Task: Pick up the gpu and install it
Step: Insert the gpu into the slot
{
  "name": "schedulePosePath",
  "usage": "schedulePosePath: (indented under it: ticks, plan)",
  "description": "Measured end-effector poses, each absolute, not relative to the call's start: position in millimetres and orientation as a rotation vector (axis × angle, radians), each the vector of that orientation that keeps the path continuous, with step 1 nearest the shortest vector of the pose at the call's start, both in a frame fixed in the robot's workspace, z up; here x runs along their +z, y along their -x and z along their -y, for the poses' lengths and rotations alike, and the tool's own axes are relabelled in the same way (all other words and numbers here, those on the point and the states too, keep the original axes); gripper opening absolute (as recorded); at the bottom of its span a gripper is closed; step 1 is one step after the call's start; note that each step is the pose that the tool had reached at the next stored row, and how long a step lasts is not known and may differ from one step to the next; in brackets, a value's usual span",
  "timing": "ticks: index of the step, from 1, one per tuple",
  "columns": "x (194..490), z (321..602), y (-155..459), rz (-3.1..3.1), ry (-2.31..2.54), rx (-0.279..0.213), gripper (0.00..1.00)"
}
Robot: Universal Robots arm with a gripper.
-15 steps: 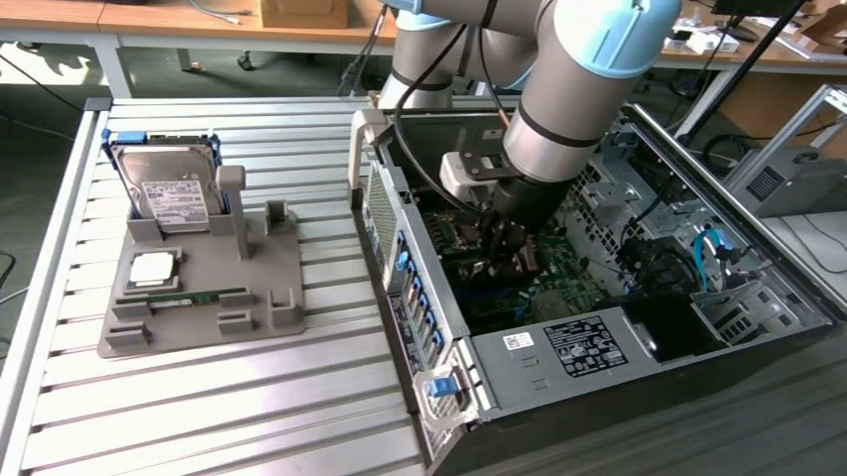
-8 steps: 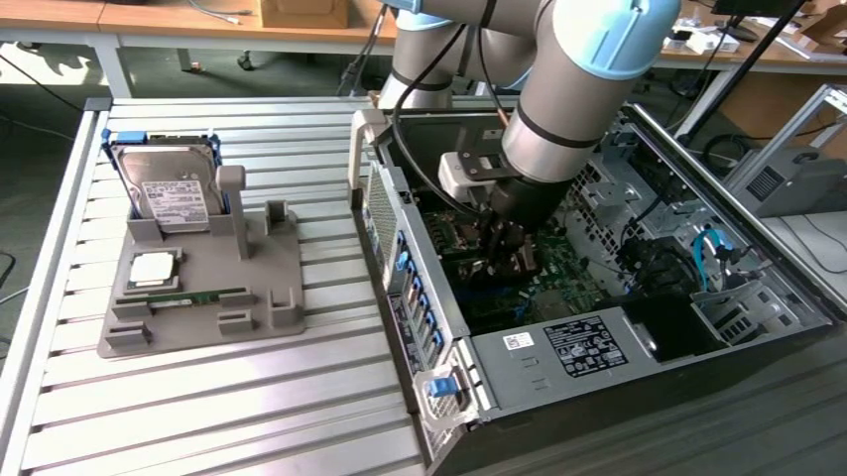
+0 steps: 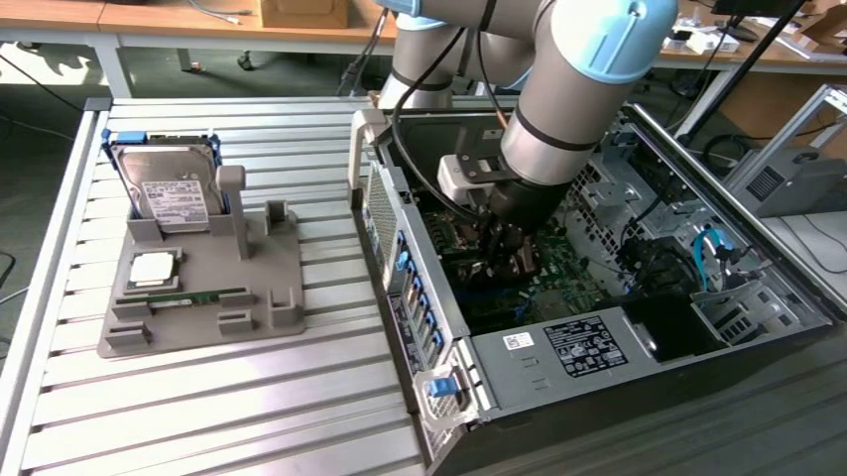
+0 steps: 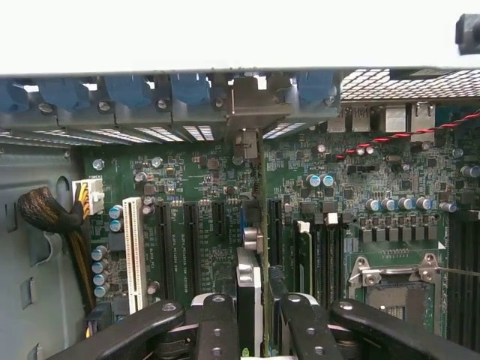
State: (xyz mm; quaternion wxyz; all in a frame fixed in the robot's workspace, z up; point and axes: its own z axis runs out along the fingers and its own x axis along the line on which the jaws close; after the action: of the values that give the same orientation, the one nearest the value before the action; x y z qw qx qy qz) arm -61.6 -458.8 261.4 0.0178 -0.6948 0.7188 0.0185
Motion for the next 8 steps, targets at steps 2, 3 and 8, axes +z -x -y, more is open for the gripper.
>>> schedulePosePath:
  ticks: [2, 3, 8]
  plan:
    - [261.0, 458.8, 61.6, -2.233, 2.158, 0.058, 0.27]
    - [260.8, 458.8, 61.6, -2.233, 2.158, 0.058, 0.27]
    - [260.5, 458.7, 61.6, -2.233, 2.158, 0.058, 0.27]
